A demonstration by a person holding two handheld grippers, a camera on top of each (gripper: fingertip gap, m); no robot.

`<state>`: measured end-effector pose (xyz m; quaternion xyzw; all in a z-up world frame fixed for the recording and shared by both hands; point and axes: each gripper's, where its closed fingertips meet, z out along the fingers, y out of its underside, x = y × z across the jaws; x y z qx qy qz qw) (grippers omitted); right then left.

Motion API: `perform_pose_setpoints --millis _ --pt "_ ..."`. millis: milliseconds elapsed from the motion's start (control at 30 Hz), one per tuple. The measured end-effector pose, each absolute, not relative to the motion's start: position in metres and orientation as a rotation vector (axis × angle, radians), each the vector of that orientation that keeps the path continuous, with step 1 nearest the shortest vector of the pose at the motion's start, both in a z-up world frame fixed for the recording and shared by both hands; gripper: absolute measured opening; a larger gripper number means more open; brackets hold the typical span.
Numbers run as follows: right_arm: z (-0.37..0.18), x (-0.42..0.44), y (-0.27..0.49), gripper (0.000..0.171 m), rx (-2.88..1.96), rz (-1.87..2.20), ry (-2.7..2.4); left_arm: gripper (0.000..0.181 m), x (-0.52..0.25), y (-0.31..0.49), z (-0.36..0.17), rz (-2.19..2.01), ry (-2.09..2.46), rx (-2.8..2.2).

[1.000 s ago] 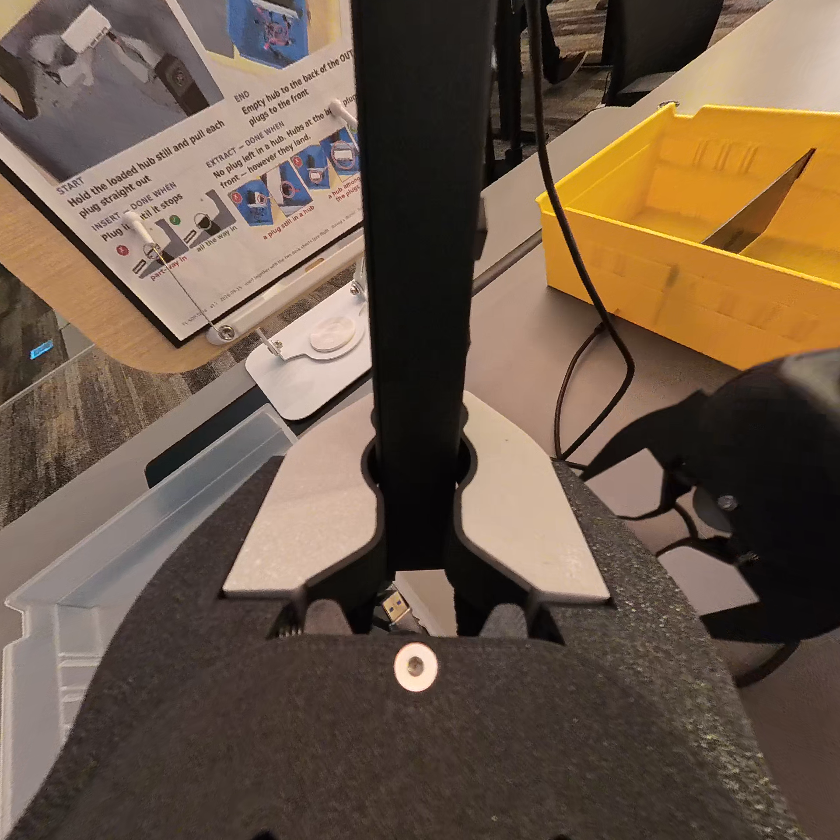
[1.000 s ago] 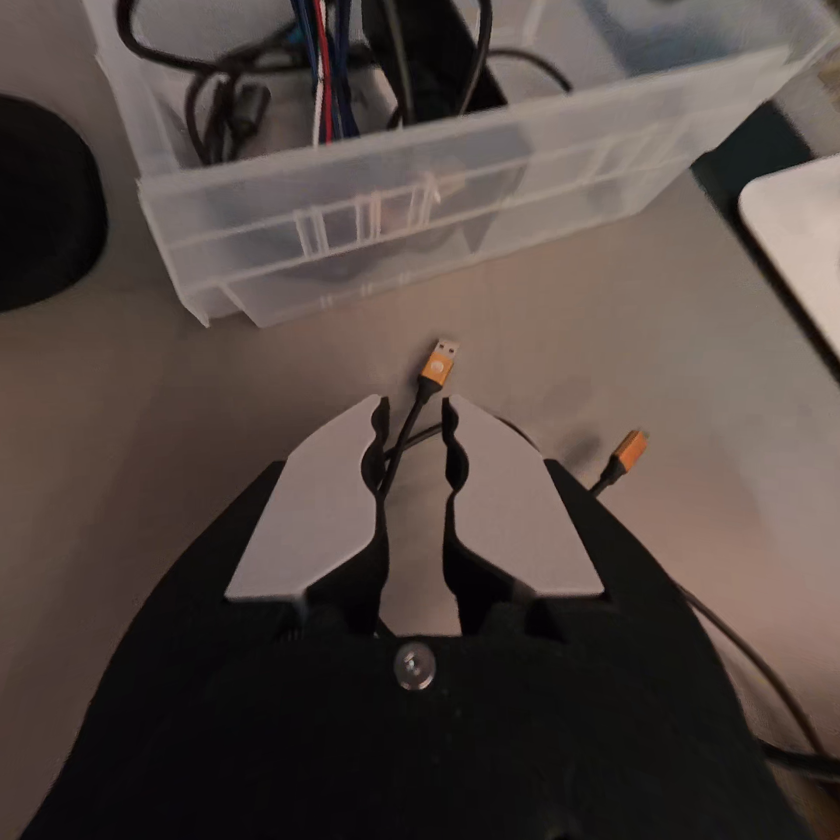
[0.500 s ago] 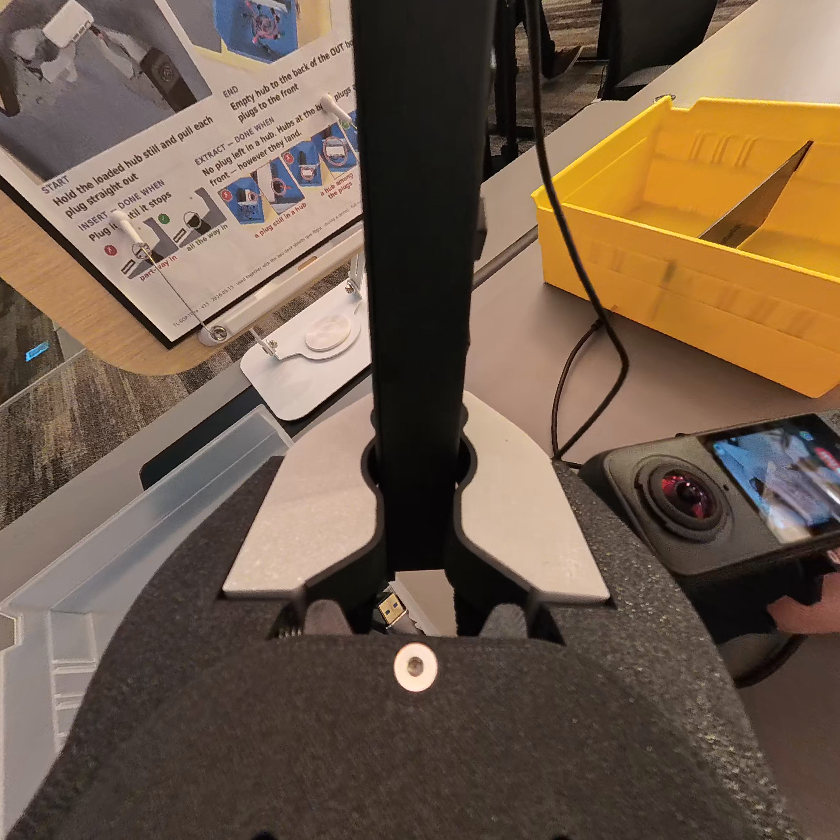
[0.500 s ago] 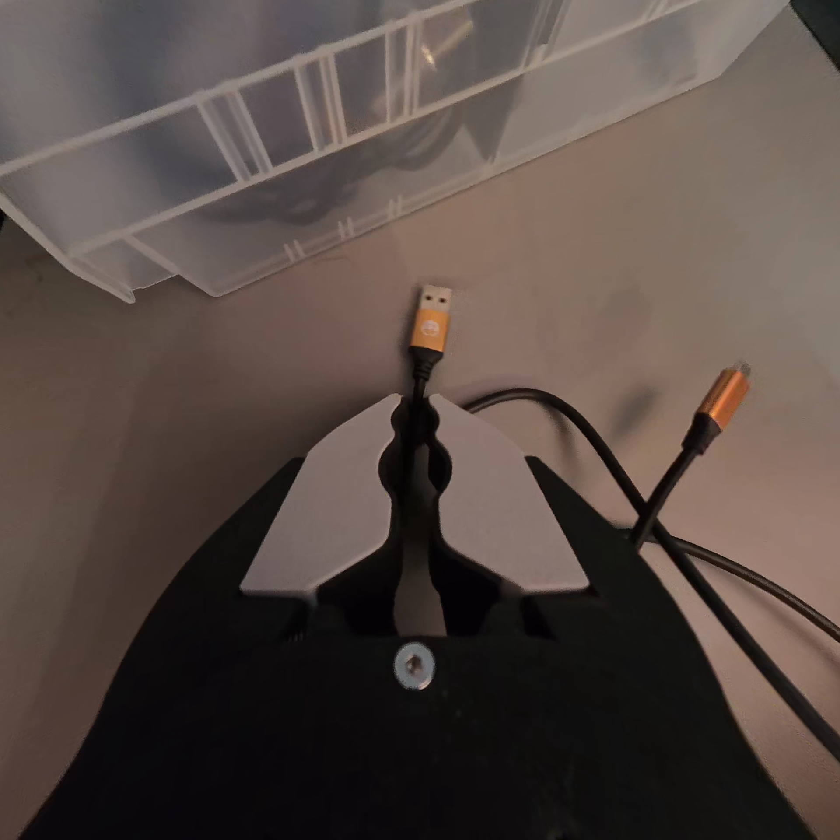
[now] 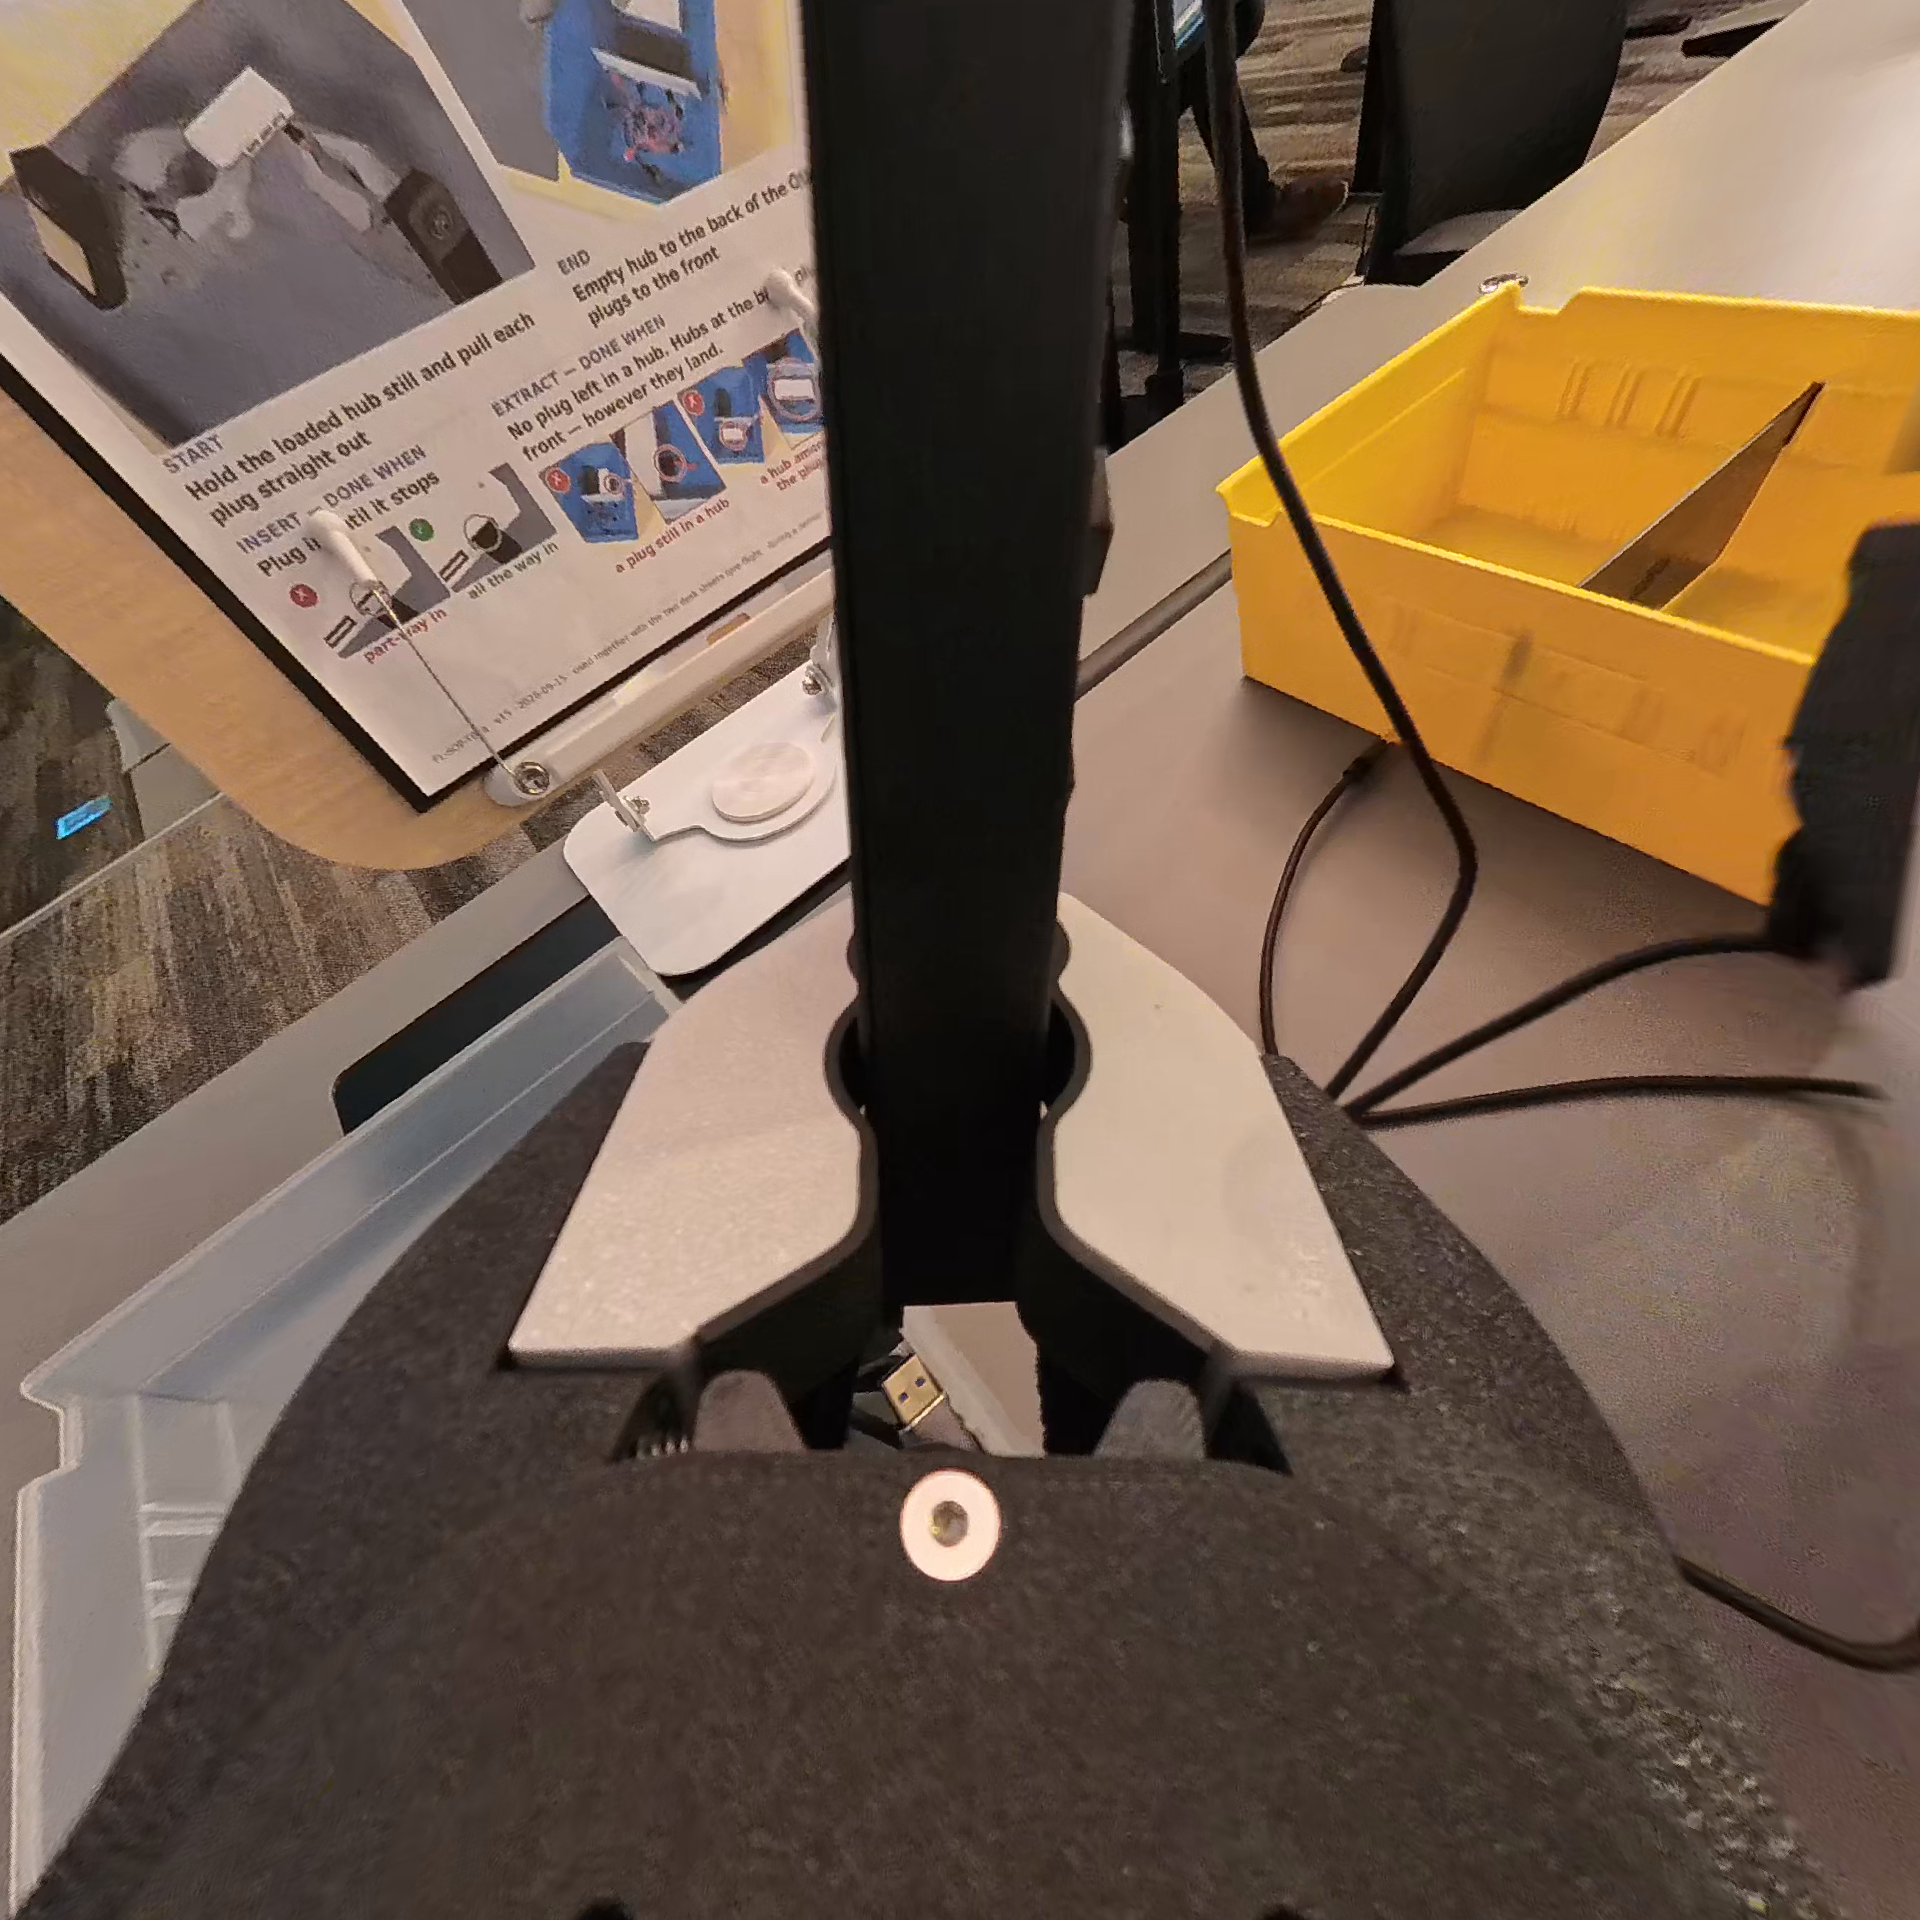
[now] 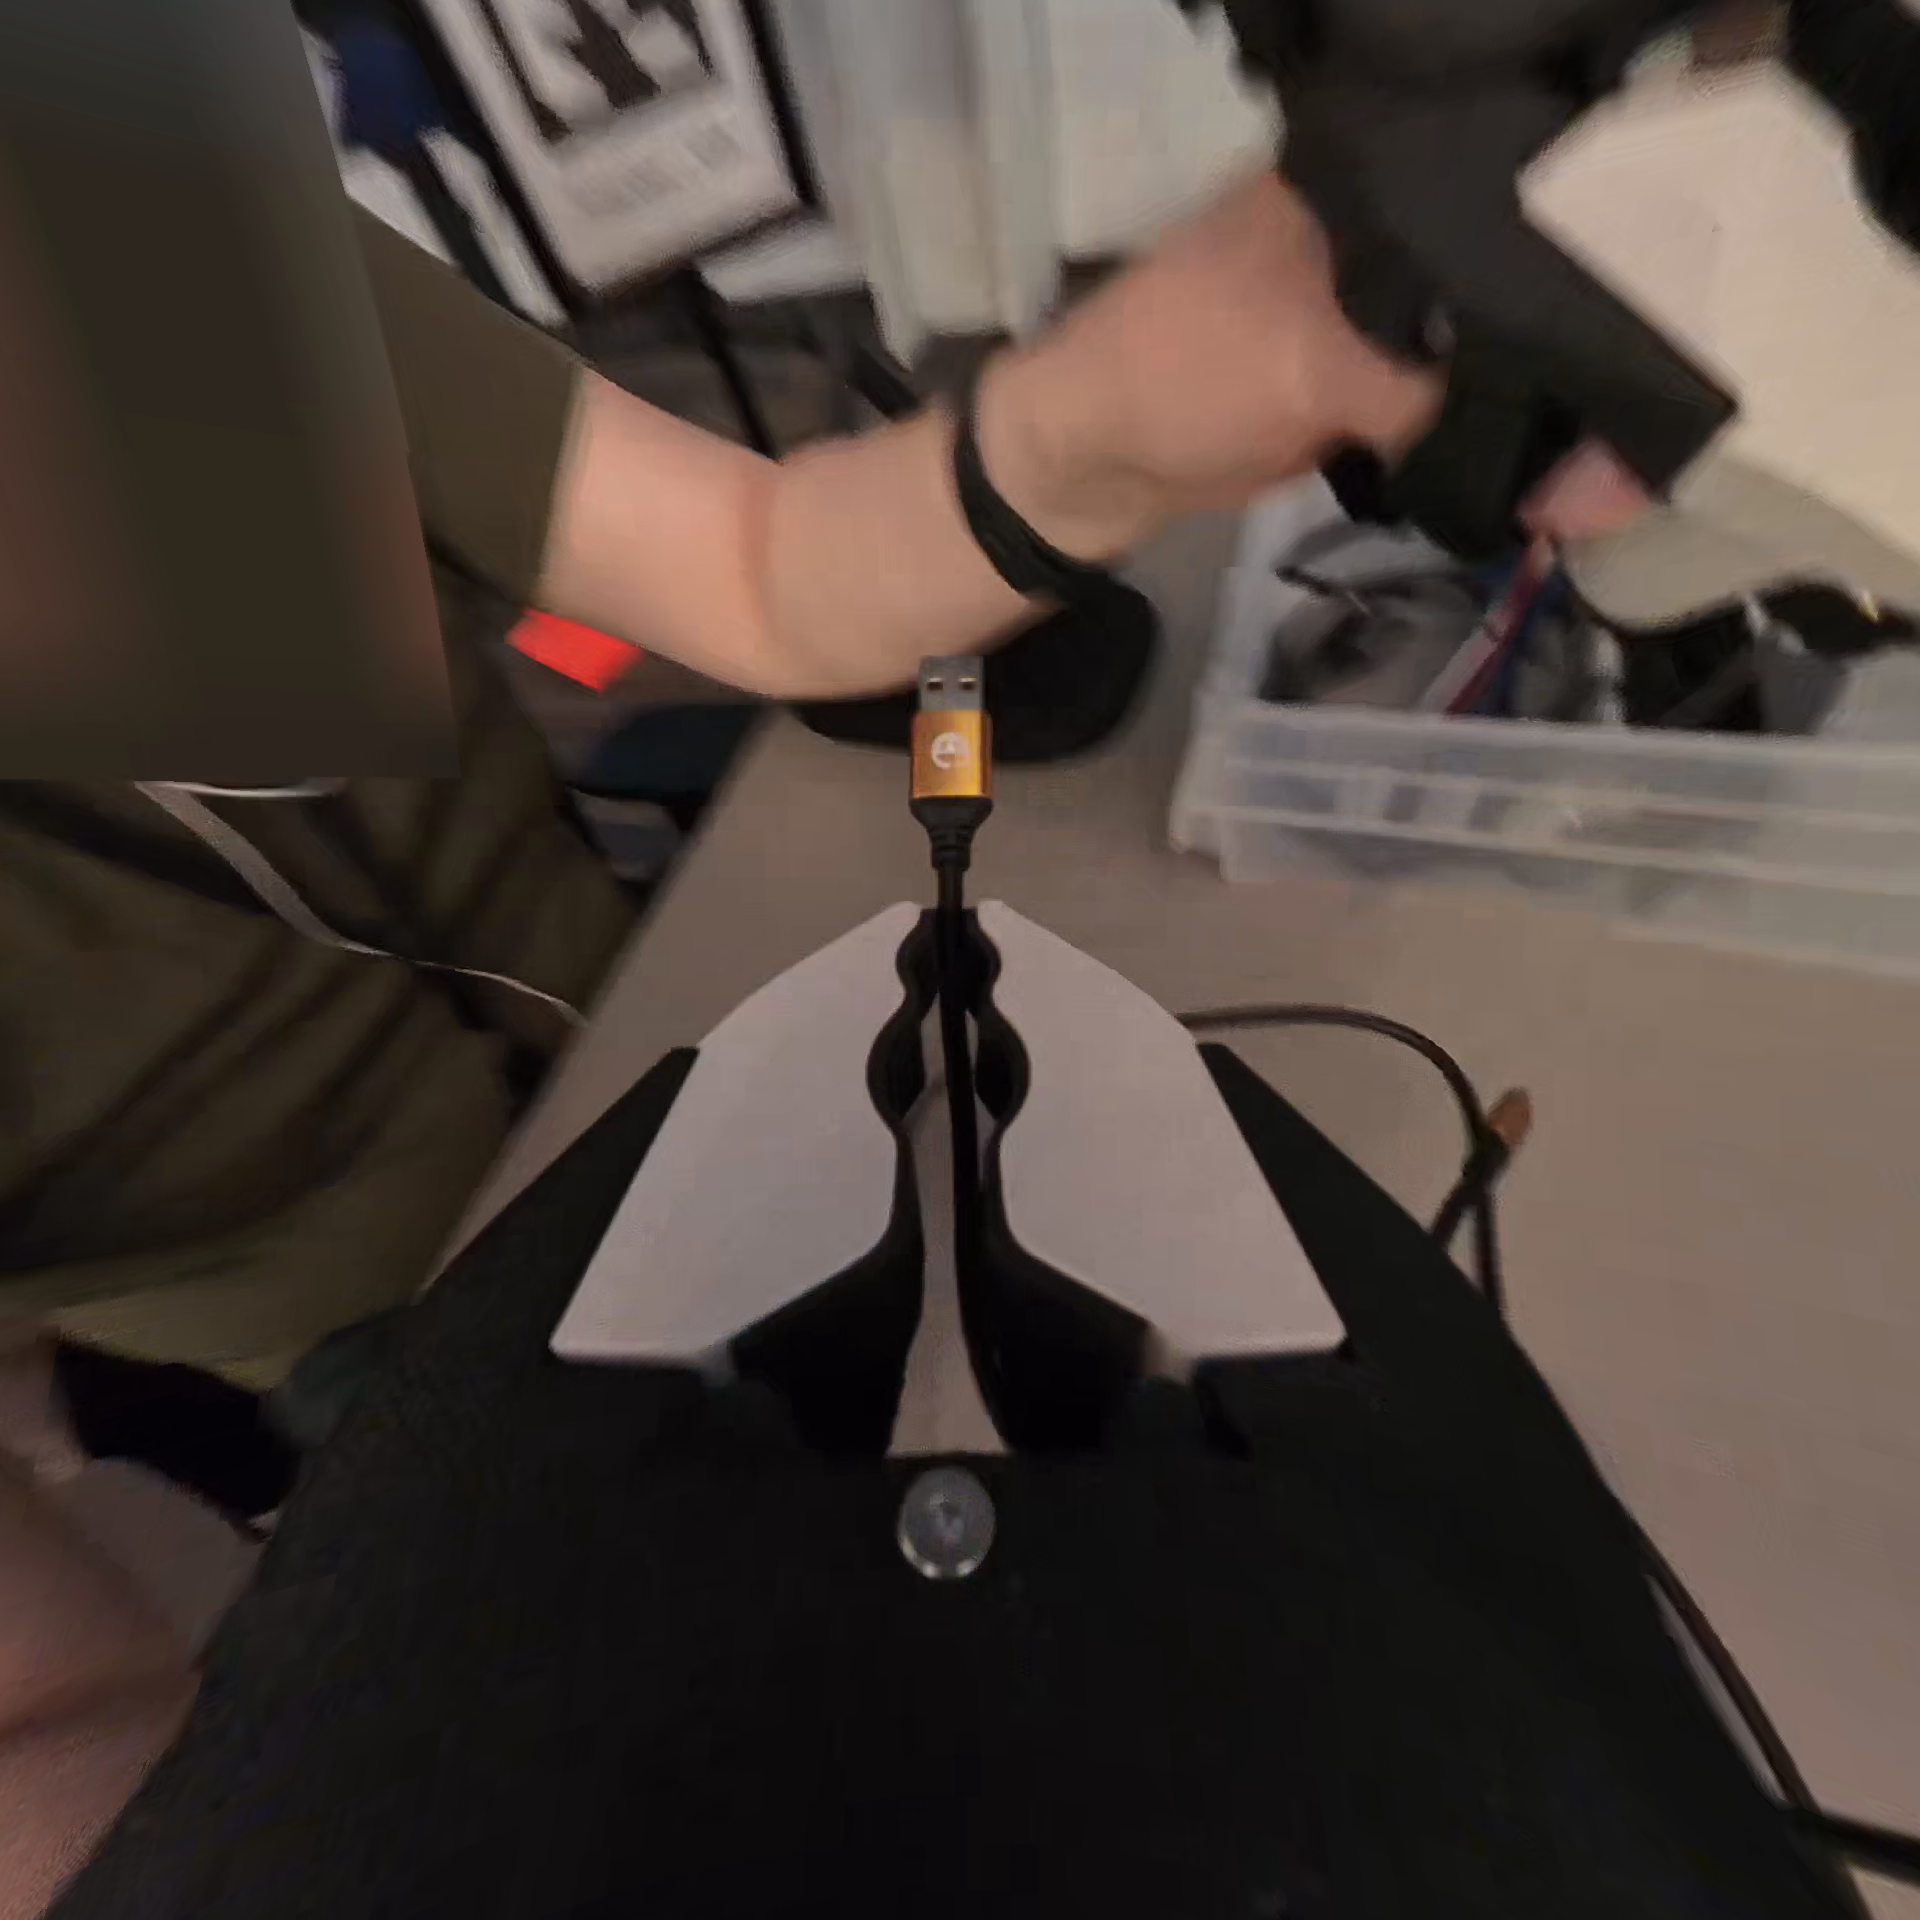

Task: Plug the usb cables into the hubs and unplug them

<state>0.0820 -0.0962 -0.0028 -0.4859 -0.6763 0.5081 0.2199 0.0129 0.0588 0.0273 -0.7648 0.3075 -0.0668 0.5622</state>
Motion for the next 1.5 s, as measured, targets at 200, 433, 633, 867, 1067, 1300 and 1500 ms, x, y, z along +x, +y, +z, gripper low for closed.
perform_pose_setpoints --millis 200,433,633,867,1067,1300,1500 --pt "0.059 0.135 -0.13 0.005 -0.856 1.906 -1.82 0.026 0.026 0.056 0.022 -0.181 0.763 -1.801" --pt "0.061 0.143 -0.129 0.005 -0.835 1.898 -1.816 0.026 0.039 0.051 0.018 -0.228 0.793 -1.796" --pt "0.06 0.137 -0.108 0.005 -1.031 1.576 -1.79 0.026 0.056 0.043 0.021 -0.285 0.813 -1.762" --pt "0.056 0.133 -0.031 0.005 -1.54 1.055 -1.469 0.026 0.07 0.037 0.021 -0.338 0.824 -1.738" --pt "0.066 0.124 -0.008 0.005 -1.707 0.784 -1.25 0.026 0.075 0.037 0.017 -0.445 0.779 -1.752" --pt "0.058 0.116 0.0 0.005 -1.824 0.637 -1.134 0.026 0.073 0.042 0.011 -0.449 0.725 -1.761" --pt "0.054 0.117 0.006 0.005 -1.882 0.671 -1.063 0.026 0.075 0.043 0.01 -0.436 0.712 -1.748"
